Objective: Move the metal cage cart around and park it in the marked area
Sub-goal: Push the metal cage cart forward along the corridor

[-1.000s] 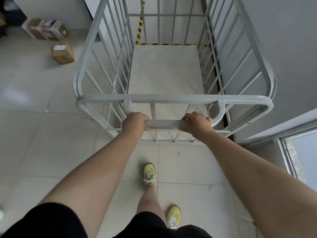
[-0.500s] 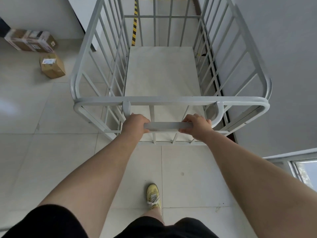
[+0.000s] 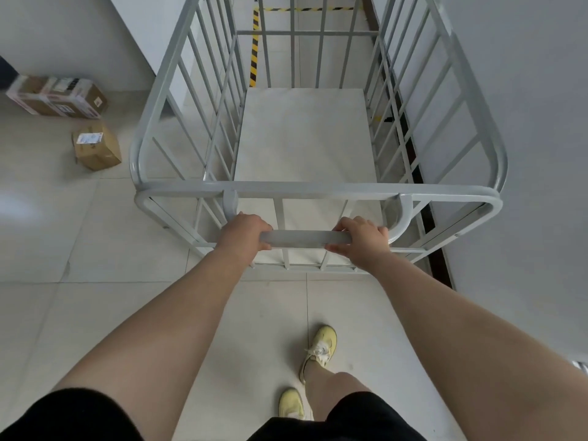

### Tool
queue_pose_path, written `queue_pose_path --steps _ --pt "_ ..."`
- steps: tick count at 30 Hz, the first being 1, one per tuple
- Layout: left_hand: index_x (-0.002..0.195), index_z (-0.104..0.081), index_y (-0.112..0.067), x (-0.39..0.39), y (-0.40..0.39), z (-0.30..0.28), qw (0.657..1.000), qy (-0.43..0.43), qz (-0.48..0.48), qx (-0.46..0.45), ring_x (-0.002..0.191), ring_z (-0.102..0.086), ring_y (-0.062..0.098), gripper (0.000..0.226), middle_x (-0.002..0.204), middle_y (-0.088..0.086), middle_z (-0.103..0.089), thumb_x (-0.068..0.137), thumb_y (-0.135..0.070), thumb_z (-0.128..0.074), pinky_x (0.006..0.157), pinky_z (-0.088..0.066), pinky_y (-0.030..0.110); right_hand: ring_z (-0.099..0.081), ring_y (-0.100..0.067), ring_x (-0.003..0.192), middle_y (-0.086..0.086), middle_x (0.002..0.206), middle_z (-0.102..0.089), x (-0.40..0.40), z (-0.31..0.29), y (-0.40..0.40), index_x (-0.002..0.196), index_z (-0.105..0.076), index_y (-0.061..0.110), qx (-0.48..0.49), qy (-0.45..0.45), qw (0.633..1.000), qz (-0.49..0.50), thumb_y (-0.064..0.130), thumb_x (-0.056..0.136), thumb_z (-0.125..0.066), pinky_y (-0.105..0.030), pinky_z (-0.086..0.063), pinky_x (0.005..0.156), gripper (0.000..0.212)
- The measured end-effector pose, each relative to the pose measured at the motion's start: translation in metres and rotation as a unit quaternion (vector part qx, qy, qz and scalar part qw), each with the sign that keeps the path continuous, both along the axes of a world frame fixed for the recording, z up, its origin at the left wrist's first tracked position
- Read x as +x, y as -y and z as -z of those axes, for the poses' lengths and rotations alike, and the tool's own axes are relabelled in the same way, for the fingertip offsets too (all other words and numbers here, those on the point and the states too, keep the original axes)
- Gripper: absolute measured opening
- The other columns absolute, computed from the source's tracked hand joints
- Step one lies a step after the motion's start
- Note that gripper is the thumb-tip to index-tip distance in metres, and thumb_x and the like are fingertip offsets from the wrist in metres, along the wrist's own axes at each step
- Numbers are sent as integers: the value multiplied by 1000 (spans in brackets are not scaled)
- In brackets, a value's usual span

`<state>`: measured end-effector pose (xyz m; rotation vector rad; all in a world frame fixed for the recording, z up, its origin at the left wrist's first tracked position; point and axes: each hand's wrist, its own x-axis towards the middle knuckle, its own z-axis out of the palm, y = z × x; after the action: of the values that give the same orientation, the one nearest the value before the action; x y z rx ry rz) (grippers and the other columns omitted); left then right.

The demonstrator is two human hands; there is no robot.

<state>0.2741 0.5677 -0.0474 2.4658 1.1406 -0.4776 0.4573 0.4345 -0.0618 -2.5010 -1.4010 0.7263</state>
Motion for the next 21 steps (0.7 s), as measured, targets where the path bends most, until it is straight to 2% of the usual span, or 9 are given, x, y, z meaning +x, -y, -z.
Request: queue_pose_path --steps 4,8,13,21 --pt "104 -64 -8 21 -35 -5 1000 -14 7 24 110 -52 30 23 106 11 -63 90 -26 -60 82 -45 34 -49 -21 110 0 113 -57 20 0 -38 113 -58 26 8 15 1000 -10 48 86 -60 -32 -28 94 35" --pt "102 -65 -9 44 -66 -9 999 -17 8 43 107 -55 28 20 106 10 -63 91 -24 -58 73 -40 31 -49 -21 111 0 113 -57 43 -2 -73 114 -58 26 3 15 1000 -17 49 86 -60 -32 -28 95 36" --pt "100 -64 -11 73 -107 -11 999 -21 12 42 107 -55 27 18 107 8 -62 91 -25 -58 76 -44 32 -49 -20 110 1 113 -57 71 -3 -113 114 -57 26 -1 20 999 -25 49 87 -59 -33 -28 94 36" --pt "99 -63 -13 119 -183 -7 997 -20 42 57 105 -56 24 19 106 5 -62 92 -29 -56 73 -43 32 -48 -23 109 -1 114 -54 118 -6 -187 116 -52 24 -44 63 995 -57 51 90 -51 -37 -32 95 37"
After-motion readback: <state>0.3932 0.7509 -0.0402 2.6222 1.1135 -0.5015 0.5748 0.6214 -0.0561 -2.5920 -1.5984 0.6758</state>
